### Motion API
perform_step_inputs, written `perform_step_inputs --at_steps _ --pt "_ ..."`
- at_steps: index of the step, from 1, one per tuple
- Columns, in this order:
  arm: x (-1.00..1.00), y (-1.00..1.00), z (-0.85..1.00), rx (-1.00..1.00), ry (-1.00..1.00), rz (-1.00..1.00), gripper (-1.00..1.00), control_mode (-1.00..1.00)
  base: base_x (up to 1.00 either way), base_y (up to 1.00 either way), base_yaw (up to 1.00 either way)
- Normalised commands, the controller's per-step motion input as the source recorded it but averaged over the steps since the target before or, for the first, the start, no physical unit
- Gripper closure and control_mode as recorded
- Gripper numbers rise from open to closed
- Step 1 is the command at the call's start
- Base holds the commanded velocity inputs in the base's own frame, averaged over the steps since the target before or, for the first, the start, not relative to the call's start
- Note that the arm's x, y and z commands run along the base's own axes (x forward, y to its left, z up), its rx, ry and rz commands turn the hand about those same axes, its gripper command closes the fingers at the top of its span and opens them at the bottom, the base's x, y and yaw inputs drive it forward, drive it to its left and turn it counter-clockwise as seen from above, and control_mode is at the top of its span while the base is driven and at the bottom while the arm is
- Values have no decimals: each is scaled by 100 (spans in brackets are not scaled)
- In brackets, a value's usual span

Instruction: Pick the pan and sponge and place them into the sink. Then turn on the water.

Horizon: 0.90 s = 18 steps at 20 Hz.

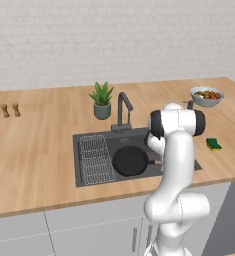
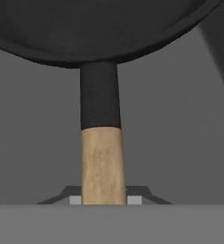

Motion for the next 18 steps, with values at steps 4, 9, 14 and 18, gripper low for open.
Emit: perform_step_inputs --at_steps 4,9,14,18 --pt "16 29 -26 -10 0 0 100 -100 0 0 0" --pt "1 16 -1 -4 -8 0 100 -100 0 0 0" --pt "0 0 13 0 -5 0 -100 -100 0 0 0" --pt "0 0 25 4 -1 0 -100 -100 0 0 0"
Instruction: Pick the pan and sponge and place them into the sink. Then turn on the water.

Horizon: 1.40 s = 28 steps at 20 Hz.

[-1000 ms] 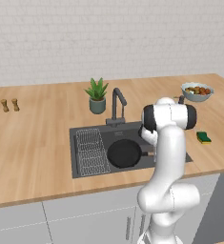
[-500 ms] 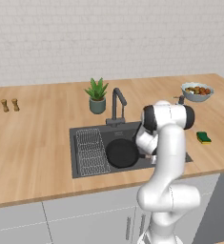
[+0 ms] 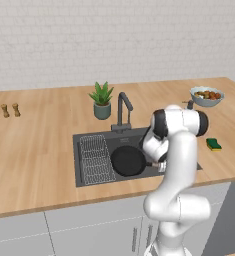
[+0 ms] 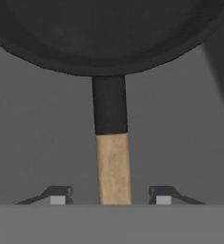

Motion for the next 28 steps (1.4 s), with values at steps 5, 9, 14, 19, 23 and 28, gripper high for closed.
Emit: perform_step_inputs --at_steps 5,9,14,19,23,28 --pt "0 0 59 10 -5 0 -100 -100 0 0 0" --pt "-10 -15 98 17 -14 0 -100 -100 0 0 0" --pt "-23 -21 100 13 -12 0 -100 -100 0 0 0" --pt "-19 -19 100 6 -3 -4 -100 -100 0 0 0" --pt "-9 -15 100 4 0 -19 -100 -100 0 0 0" --pt "-19 -31 89 7 0 -26 -100 -100 0 0 0"
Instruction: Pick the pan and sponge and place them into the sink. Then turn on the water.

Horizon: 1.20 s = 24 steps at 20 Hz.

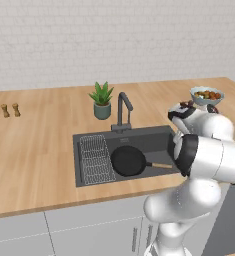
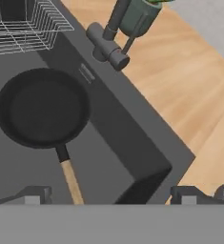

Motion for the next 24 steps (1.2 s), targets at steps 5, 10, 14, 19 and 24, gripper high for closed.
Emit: perform_step_inputs --at_steps 5,10,14,19,24 --pt "-39 -37 41 10 0 -50 -100 -100 0 0 0" --pt "-35 -34 25 9 3 -51 -100 -100 0 0 0" --pt "-40 -49 13 13 13 -34 -100 -100 0 0 0" --pt "-32 -60 1 16 15 -23 -100 -100 0 0 0" --pt "-12 -74 0 22 5 -11 -100 -100 0 0 0"
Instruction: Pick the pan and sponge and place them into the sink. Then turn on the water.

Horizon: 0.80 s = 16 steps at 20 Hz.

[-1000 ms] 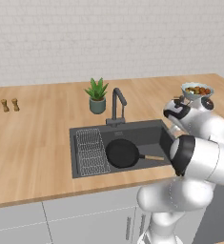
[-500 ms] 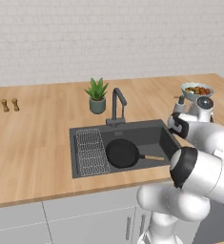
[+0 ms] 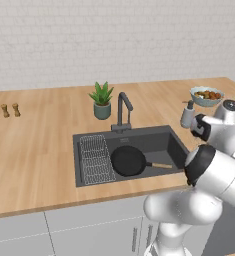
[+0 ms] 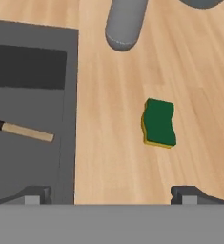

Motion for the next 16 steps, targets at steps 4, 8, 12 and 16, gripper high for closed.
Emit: perform_step_inputs --at_steps 4,8,12,16 --pt "0 -58 0 19 0 -2 -100 -100 0 0 0" --pt "11 -33 -1 7 1 0 -100 -100 0 0 0" --pt "23 -7 -9 0 5 0 -100 -100 0 0 0" --pt "29 0 -21 0 10 0 -100 -100 0 0 0"
